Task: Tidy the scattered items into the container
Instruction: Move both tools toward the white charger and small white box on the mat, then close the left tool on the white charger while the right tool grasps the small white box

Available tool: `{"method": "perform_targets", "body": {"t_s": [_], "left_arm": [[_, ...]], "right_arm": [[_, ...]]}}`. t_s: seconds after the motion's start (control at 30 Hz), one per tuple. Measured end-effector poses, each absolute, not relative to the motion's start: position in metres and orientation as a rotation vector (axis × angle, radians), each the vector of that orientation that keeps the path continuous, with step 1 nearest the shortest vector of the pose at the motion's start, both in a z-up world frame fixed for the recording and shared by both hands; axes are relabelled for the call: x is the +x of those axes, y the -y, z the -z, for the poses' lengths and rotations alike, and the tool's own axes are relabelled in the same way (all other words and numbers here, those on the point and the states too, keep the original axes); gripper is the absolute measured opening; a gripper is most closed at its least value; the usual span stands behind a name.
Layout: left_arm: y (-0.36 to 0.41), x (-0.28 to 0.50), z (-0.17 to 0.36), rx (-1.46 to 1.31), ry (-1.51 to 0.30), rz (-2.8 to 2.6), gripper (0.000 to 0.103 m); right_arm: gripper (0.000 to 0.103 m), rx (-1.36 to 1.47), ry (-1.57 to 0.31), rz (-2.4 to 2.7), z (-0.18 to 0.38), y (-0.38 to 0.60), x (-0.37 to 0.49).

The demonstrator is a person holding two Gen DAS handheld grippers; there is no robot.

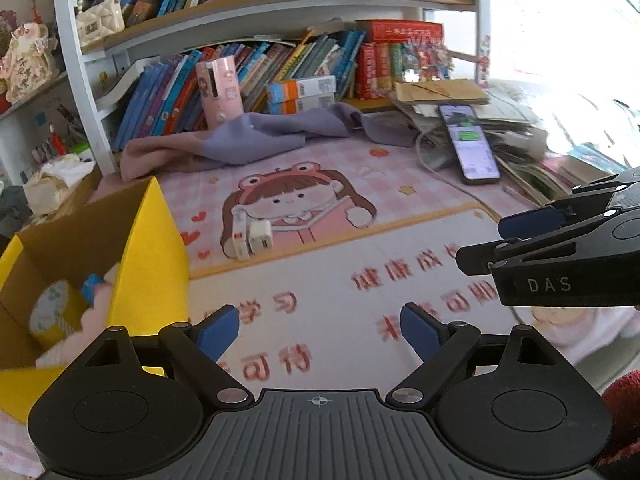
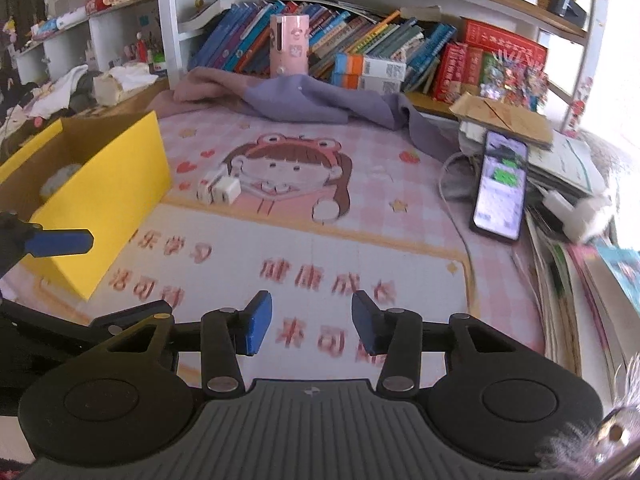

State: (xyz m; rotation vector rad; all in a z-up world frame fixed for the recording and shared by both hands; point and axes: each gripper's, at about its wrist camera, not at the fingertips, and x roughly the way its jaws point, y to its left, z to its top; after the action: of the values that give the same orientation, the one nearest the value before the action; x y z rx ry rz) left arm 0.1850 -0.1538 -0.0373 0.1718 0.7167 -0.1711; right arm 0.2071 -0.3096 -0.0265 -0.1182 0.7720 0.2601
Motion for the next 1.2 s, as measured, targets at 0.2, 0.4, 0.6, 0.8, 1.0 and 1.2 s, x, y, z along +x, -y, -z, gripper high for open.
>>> {"method": "perform_targets", "body": {"t_s": [0.2, 0.4, 0.6, 0.8, 1.0, 1.2], "left_arm": [[0.156, 0.216, 0.036, 0.173, -0.735, 0.110, 0.086], [0.160, 0.240, 0.035, 0.197, -0.761, 0.062, 0.084], [0.160, 0.260, 0.035, 0.213, -0.773, 0.023, 0.083], [0.158, 0.281, 0.034, 0.216, -0.775, -0.013, 0.078], [0.152, 0.306, 0.033, 0.202, -0.781, -0.054, 0.067], [0.144, 0.334, 0.040, 0.174, -0.815, -0.106, 0.064]], "right_arm": [[0.043, -0.113, -0.775, -0.322, 0.027, 0.311, 0.251], [0.043, -0.082, -0.795, -0.386, 0.034, 0.311, 0.291], [0.043, -0.042, -0.807, -0.418, 0.040, 0.311, 0.321], [0.043, -0.020, -0.802, -0.431, 0.043, 0.313, 0.341], [0.043, -0.003, -0.801, -0.450, 0.046, 0.314, 0.356], [0.043, -0.006, -0.852, -0.489, 0.059, 0.309, 0.365]]}}
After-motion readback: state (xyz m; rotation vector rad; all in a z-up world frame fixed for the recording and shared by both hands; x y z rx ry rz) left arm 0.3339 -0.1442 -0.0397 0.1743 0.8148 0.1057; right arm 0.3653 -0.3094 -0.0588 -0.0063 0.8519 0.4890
